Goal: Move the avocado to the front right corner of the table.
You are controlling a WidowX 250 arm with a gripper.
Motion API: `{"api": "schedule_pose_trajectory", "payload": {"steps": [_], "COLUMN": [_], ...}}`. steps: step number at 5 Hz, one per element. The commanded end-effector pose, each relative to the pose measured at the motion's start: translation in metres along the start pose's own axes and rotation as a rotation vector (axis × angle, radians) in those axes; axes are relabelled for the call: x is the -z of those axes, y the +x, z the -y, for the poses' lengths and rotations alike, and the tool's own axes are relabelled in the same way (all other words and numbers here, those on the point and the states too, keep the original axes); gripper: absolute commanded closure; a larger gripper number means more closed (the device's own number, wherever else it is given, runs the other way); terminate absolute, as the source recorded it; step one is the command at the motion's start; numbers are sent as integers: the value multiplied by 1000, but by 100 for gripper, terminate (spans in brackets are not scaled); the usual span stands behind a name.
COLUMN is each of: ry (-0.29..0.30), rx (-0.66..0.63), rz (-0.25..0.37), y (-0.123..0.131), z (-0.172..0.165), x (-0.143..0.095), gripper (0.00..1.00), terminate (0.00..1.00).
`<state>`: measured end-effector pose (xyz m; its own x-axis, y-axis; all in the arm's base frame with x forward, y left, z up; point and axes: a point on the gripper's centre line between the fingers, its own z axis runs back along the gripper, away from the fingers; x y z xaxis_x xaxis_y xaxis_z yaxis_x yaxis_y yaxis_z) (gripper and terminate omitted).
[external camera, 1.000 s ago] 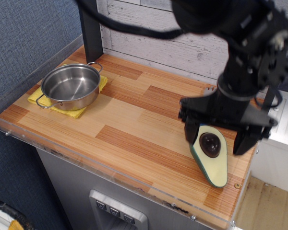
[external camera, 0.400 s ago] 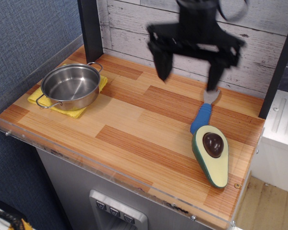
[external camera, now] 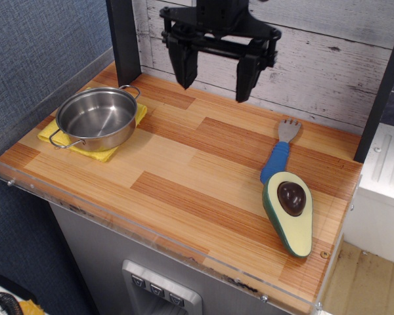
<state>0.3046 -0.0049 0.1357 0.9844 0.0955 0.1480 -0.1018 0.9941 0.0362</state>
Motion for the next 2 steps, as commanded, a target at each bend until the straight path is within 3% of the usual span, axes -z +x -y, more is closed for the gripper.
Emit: {"api": "schedule_pose_trajectory", "payload": {"steps": [1,2], "ry": [-4,-4], "rx": [83,83], "rz": [44,44], "y": [2,2], "z": [-4,-4], "x": [-12,-12], "gripper": [0,0], "terminate": [0,100]}}
